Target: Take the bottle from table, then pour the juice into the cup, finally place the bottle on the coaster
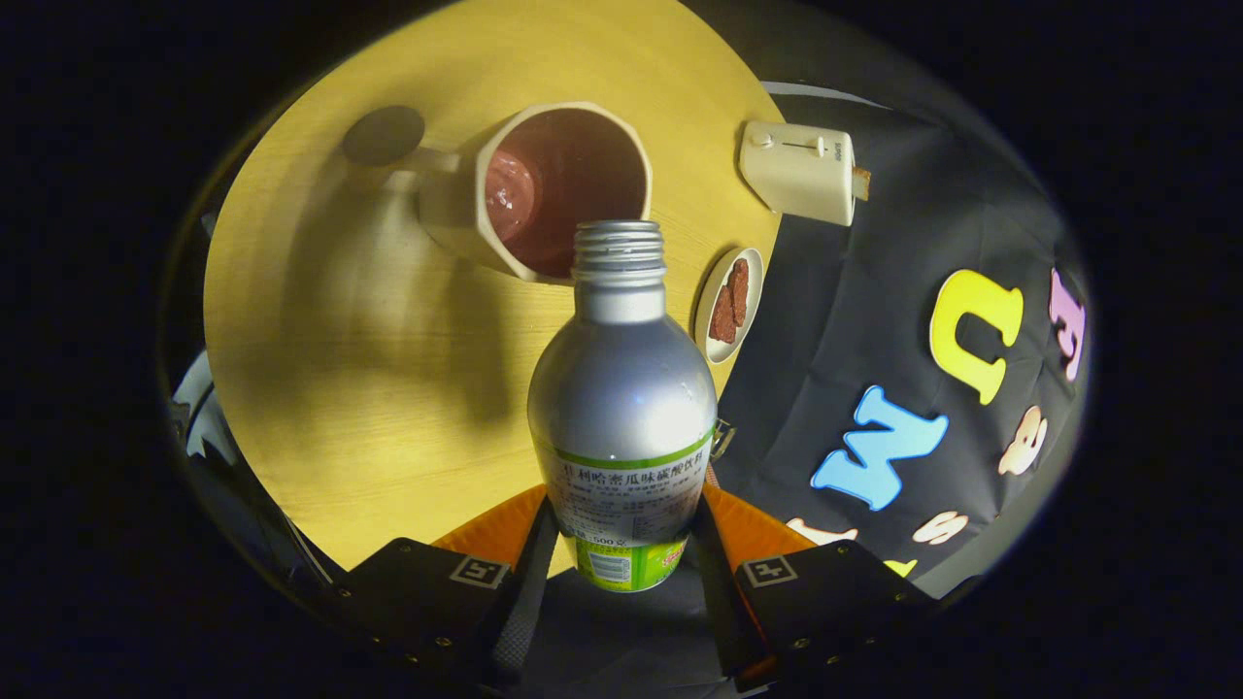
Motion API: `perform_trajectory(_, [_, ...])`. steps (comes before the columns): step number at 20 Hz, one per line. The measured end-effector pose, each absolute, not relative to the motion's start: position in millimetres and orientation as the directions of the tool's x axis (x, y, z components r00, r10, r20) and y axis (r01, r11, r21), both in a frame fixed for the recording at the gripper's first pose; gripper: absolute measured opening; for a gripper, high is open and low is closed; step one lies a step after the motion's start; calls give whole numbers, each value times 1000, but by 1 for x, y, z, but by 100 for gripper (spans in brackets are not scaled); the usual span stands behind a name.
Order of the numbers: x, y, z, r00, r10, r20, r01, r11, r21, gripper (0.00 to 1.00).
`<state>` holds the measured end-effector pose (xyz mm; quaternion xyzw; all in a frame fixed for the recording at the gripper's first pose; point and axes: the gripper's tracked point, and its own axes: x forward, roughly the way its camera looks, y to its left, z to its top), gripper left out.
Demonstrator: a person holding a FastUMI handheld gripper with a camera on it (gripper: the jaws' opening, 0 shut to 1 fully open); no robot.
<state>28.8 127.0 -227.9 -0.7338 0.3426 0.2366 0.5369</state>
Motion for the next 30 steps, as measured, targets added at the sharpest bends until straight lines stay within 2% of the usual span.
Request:
perform_trajectory(6, [19,125,-247,603,-161,-782,-793,-16,-608,72])
perform_trajectory(17, [11,137,-255,510,91,-856,-779,471,-414,73])
perform_trajectory(21, [10,145,-255,506,205,-838,-753,578,-314,73])
perform_trajectory(30, [23,139,-261,530,358,-769,-658,746,-107,73])
